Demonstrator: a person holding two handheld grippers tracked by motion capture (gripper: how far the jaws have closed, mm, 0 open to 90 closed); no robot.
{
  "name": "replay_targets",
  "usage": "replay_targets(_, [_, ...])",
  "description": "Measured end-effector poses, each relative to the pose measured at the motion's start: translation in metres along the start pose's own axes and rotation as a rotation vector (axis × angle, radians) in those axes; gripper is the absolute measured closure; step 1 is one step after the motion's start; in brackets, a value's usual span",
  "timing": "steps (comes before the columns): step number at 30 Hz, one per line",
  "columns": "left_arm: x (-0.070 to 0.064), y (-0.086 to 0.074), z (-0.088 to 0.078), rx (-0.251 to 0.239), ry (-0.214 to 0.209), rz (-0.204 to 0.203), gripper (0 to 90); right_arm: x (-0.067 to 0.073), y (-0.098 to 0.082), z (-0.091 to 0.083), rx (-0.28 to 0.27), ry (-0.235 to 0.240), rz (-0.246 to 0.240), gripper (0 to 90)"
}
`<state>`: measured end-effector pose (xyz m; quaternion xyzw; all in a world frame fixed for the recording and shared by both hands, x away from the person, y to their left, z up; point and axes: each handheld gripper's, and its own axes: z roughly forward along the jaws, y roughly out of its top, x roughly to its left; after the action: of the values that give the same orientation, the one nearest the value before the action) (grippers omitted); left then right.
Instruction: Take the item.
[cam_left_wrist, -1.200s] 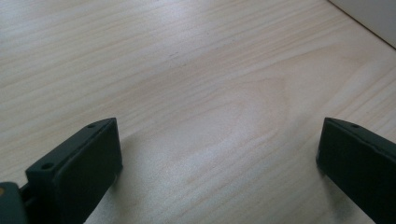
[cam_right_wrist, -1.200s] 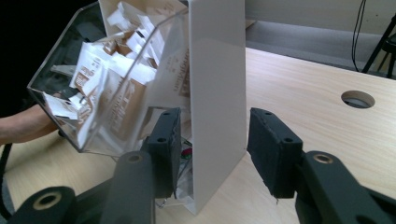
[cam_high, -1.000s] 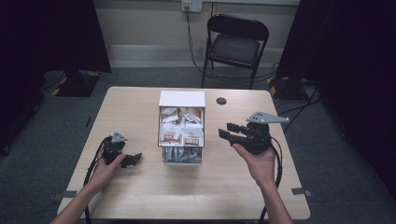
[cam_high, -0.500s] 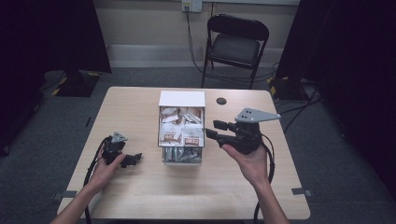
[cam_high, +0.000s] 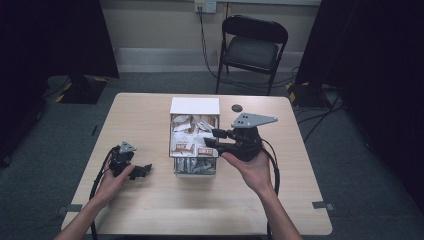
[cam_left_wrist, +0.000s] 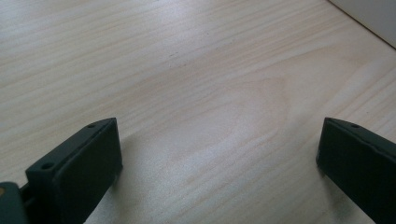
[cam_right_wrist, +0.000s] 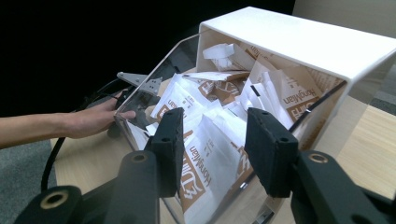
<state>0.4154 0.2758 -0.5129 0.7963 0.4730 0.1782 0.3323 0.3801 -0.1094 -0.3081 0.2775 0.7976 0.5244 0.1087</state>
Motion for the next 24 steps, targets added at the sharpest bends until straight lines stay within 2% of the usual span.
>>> replay_targets(11, [-0.001,-0.001,0.000,-0.004,-0.005,-0.004,0.0,0.001,-0.001,0.016,0.050,0.024,-0.012,60.7])
replay_targets(14, [-0.001,-0.001,0.000,-0.004,-0.005,-0.004,0.0,0.001,-0.002,0.017,0.062,0.029,-0.012,62.1])
replay_targets(20, [-0.001,-0.001,0.000,-0.004,-0.005,-0.004,0.0,0.000,-0.003,0.017,0.082,0.065,-0.004,70.2])
replay_targets(24, [0.000,-0.001,0.000,-0.004,-0.005,-0.003,0.0,0.002,-0.003,0.016,0.094,0.086,-0.011,72.1])
